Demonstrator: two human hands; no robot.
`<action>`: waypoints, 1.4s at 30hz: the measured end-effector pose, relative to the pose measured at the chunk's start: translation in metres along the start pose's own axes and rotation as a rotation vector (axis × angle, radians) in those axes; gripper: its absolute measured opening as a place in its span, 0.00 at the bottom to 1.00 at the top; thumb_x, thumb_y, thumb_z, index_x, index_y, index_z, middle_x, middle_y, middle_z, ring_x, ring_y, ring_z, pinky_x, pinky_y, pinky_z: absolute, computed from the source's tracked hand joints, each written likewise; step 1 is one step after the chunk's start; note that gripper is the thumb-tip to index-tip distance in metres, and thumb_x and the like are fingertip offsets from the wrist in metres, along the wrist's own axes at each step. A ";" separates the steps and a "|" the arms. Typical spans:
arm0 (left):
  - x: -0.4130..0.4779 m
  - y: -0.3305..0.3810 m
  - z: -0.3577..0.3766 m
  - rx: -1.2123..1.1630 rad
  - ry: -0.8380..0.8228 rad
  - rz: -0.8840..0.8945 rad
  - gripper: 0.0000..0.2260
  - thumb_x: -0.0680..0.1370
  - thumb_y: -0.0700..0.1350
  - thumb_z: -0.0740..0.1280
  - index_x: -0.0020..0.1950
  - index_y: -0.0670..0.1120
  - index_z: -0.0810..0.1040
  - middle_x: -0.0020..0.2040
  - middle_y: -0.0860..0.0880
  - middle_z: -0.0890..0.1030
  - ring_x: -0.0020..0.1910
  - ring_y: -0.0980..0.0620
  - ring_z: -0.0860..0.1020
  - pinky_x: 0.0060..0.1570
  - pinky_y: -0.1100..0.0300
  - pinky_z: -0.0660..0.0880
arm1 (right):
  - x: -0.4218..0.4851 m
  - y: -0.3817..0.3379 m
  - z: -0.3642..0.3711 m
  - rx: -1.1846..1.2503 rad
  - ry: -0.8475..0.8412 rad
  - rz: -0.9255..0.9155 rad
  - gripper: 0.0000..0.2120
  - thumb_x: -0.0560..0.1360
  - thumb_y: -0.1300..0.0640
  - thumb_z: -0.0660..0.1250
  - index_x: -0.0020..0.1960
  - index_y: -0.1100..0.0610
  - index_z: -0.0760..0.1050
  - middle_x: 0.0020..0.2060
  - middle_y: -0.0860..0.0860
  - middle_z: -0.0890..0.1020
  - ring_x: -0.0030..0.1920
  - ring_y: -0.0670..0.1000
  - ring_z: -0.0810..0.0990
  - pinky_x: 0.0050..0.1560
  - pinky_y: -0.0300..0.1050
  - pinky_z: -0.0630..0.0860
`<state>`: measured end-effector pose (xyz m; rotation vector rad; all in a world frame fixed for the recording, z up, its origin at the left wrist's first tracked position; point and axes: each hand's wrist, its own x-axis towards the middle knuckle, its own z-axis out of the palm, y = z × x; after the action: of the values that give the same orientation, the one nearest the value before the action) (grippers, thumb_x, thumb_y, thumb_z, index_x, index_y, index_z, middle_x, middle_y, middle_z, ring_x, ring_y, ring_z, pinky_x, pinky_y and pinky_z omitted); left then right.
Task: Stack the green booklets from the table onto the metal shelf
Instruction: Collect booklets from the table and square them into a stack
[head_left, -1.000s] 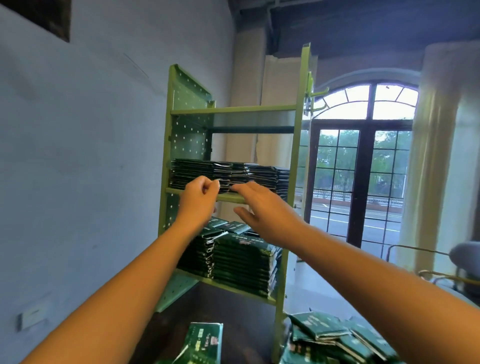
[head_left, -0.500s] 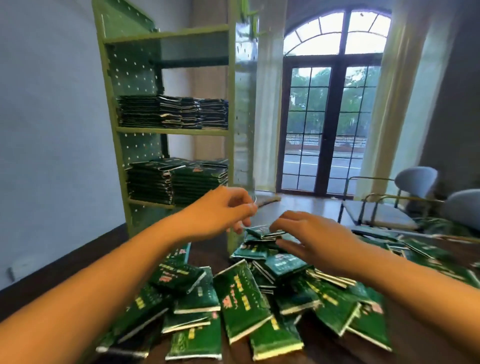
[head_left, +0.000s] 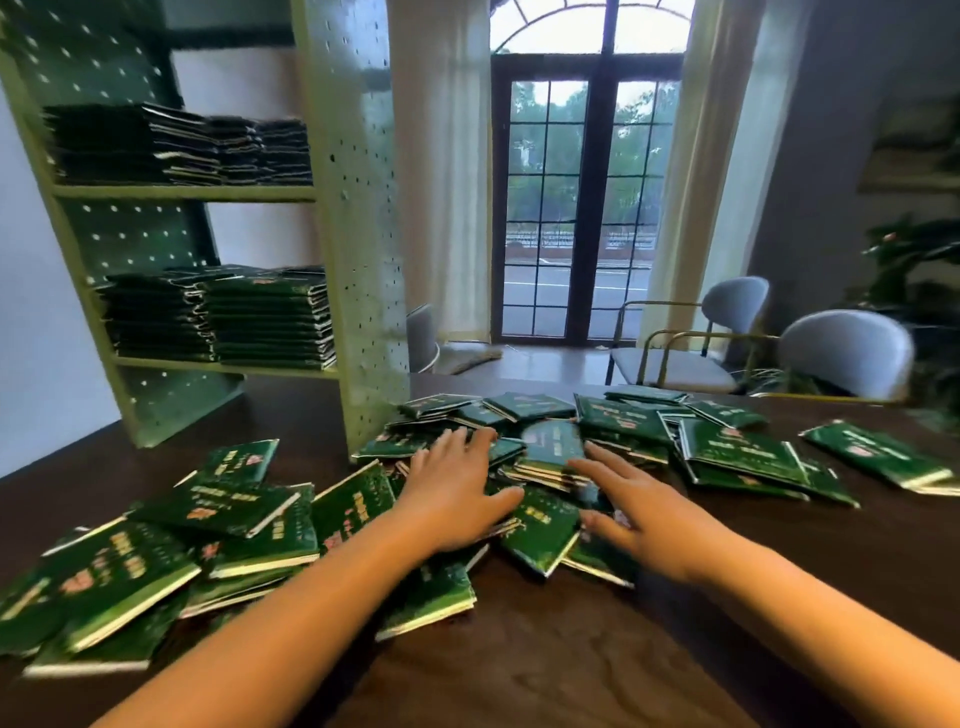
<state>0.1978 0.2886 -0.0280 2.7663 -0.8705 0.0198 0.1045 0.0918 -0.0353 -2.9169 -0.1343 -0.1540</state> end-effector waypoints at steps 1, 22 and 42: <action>0.003 0.004 0.002 0.010 0.028 -0.031 0.33 0.78 0.63 0.57 0.78 0.49 0.51 0.78 0.44 0.57 0.77 0.44 0.54 0.74 0.46 0.53 | 0.000 0.003 0.002 0.037 0.008 0.011 0.30 0.80 0.47 0.59 0.77 0.47 0.50 0.77 0.45 0.47 0.75 0.48 0.56 0.70 0.38 0.57; 0.018 0.013 0.033 0.030 0.165 -0.051 0.25 0.77 0.67 0.52 0.66 0.53 0.63 0.67 0.50 0.72 0.68 0.47 0.67 0.67 0.49 0.61 | 0.008 0.027 0.032 0.167 0.333 -0.041 0.23 0.72 0.39 0.67 0.63 0.48 0.74 0.57 0.42 0.66 0.61 0.44 0.63 0.59 0.36 0.60; 0.003 0.035 0.016 -0.821 0.639 0.089 0.17 0.81 0.43 0.61 0.31 0.48 0.70 0.27 0.51 0.72 0.26 0.64 0.71 0.27 0.69 0.66 | -0.004 0.023 0.022 0.285 0.757 -0.025 0.18 0.75 0.44 0.57 0.51 0.54 0.80 0.39 0.35 0.75 0.42 0.43 0.70 0.40 0.37 0.65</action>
<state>0.1798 0.2550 -0.0350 1.7832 -0.6216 0.4306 0.1054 0.0745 -0.0618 -2.3828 -0.0575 -1.1094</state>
